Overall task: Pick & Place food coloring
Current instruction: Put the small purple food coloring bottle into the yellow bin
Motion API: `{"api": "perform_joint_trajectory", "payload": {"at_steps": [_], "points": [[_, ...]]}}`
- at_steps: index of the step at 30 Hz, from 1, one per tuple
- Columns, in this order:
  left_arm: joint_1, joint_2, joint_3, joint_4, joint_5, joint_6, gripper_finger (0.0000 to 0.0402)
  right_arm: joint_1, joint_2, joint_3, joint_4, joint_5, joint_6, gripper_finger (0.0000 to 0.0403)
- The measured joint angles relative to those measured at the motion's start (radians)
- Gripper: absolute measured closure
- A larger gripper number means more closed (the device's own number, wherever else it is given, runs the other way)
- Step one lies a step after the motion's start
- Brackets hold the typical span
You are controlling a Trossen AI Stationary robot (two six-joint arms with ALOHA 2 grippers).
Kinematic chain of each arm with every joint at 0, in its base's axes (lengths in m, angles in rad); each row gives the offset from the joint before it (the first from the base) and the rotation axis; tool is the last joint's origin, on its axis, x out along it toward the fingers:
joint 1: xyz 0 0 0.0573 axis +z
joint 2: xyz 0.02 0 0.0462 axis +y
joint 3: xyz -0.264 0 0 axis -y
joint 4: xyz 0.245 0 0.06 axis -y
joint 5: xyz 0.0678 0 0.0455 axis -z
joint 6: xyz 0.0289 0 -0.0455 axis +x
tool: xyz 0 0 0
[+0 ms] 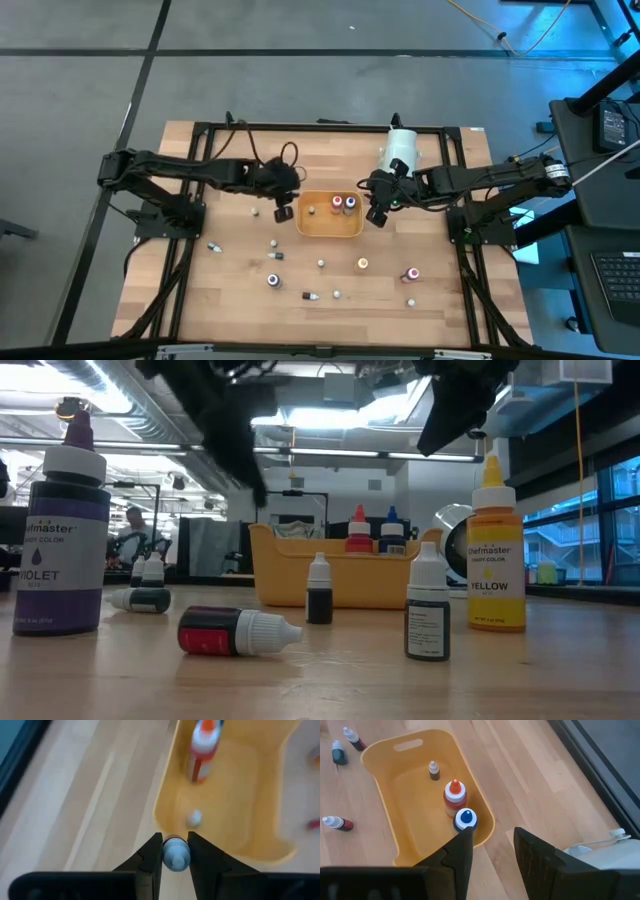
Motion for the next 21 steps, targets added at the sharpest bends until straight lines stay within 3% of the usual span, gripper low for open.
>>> {"api": "perform_joint_trajectory", "payload": {"at_steps": [8,21], "points": [[-0.057,0.101,0.094,0.07,0.014,0.002,0.0331,0.0,0.0,0.0,-0.001,0.0,0.0,0.0258],[-0.086,0.388,0.208,0.1,-0.015,0.029,0.033,0.0,0.0,0.001,-0.003,-0.001,0.003,0.0258]]}}
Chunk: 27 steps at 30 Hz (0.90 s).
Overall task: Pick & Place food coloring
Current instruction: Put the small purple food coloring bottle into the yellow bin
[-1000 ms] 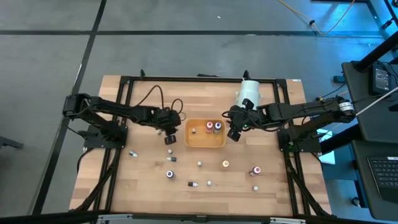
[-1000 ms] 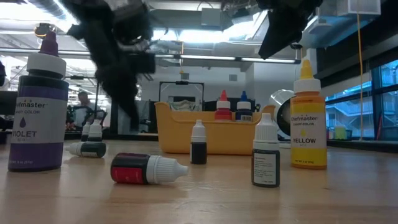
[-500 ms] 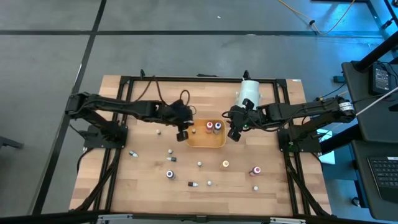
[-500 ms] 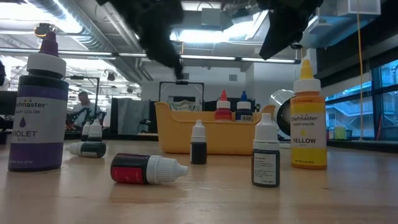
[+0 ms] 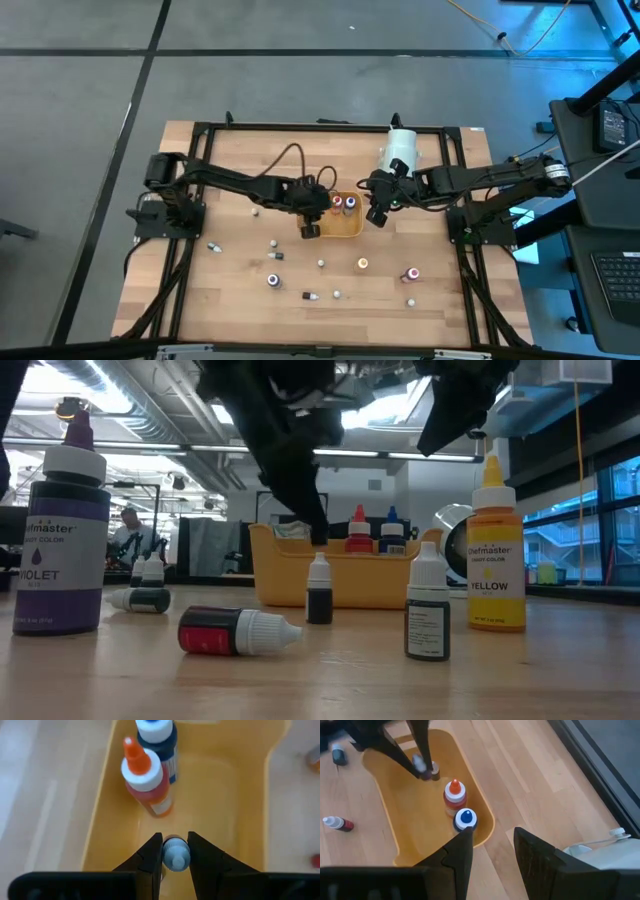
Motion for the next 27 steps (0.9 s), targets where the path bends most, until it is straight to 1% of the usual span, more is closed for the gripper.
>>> {"api": "perform_joint_trajectory", "payload": {"at_steps": [8,13,27], "points": [[0.008,0.079,0.001,0.003,-0.008,-0.001,0.0328,0.0,0.0,0.0,-0.003,-0.001,0.0,0.0258],[0.008,0.1,0.001,0.009,-0.008,-0.001,0.0328,0.0,0.0,0.0,-0.005,-0.001,-0.001,0.0258],[0.013,0.108,0.0,0.02,0.004,-0.004,0.0325,0.0,0.0,0.0,-0.006,-0.001,-0.002,0.0258]]}}
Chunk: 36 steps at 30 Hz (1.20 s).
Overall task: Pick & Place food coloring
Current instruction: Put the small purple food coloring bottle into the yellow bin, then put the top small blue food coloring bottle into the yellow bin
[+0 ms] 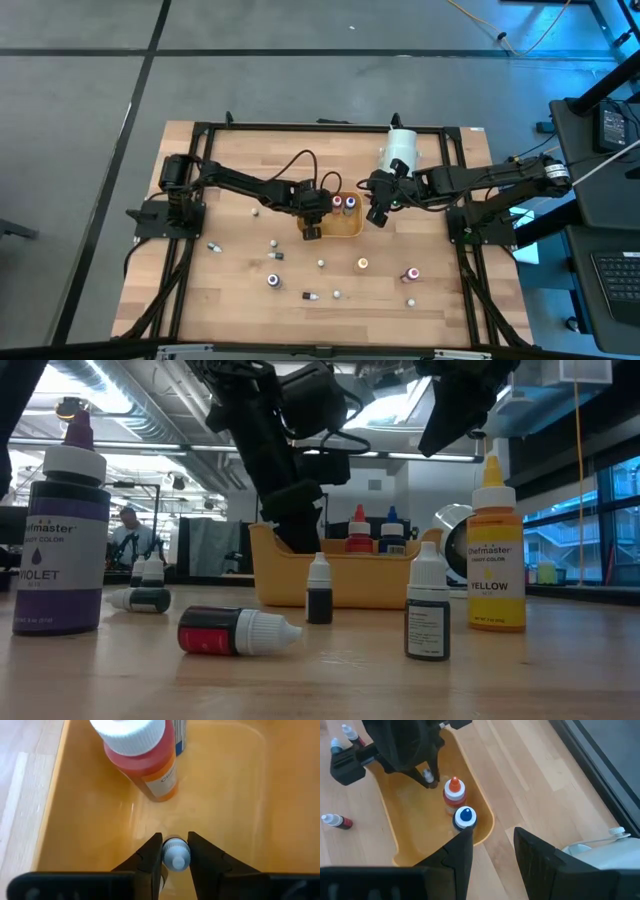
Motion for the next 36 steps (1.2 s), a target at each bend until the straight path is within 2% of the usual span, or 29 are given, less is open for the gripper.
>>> {"api": "perform_joint_trajectory", "payload": {"at_steps": [11,18,23,29,34,36], "points": [[0.0,0.0,0.0,-0.001,0.0,-0.023,0.0286,0.0,0.0,0.0,0.0,0.0,0.0,0.0258],[0.0,-0.005,0.0,-0.008,0.0,-0.023,0.0283,0.0,0.0,0.0,0.0,0.0,0.0,0.0258],[0.0,-0.06,0.0,-0.039,0.0,-0.023,0.0285,0.0,0.0,0.0,0.0,0.0,0.0,0.0258],[0.0,-0.199,0.0,-0.219,-0.001,-0.045,0.0282,0.0,0.0,0.0,-0.002,0.0,-0.001,0.0258],[0.0,-0.316,-0.006,-0.53,-0.005,-0.161,0.0282,0.0,0.0,-0.001,-0.005,0.0,-0.001,0.0258],[0.008,-0.361,-0.03,-0.602,-0.004,-0.218,0.0284,0.0,0.0,-0.001,-0.005,0.0,-0.001,0.0258]]}}
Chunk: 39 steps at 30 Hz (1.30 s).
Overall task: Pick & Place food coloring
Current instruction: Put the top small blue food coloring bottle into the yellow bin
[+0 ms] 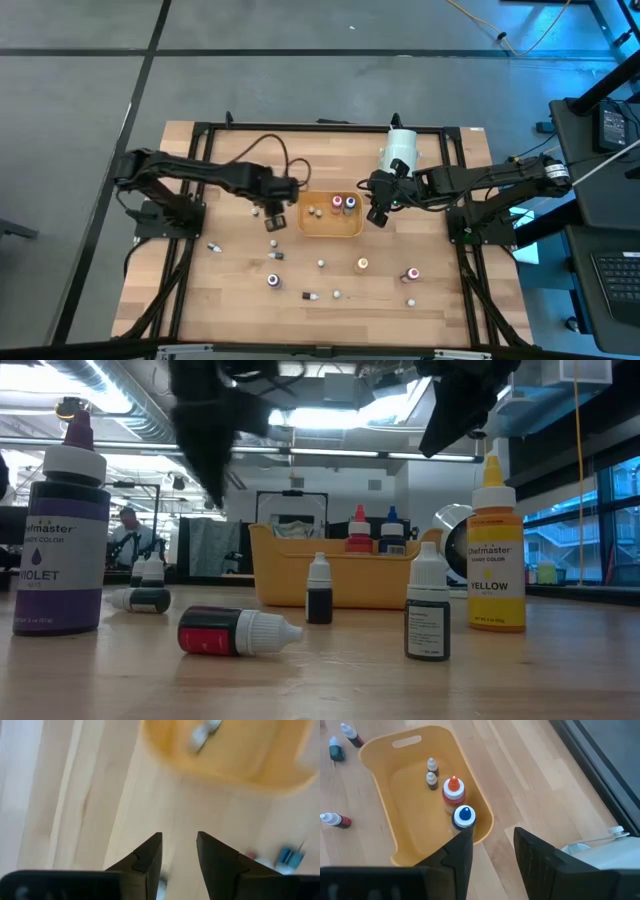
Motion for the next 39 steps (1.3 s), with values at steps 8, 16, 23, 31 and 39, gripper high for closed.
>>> {"api": "perform_joint_trajectory", "payload": {"at_steps": [8,16,23,31,39], "points": [[0.048,-0.179,-0.256,0.006,0.033,-0.265,0.029,0.0,0.0,0.0,0.002,0.0,-0.006,0.0258],[0.063,-0.225,-0.371,0.013,0.034,-0.518,0.0286,0.0,0.0,0.0,0.021,0.0,-0.034,0.0258],[0.064,-0.225,-0.373,0.093,0.034,-0.533,0.0286,0.0,0.0,0.0,0.02,0.0,-0.049,0.0258],[0.064,-0.225,-0.373,0.108,0.055,-0.613,0.0228,0.0,0.0,0.0,0.02,0.0,-0.05,0.0258],[0.064,-0.199,-0.38,0.107,0.048,-0.679,0.0204,0.0,0.0,0.0,0.021,0.0,-0.05,0.0258]]}}
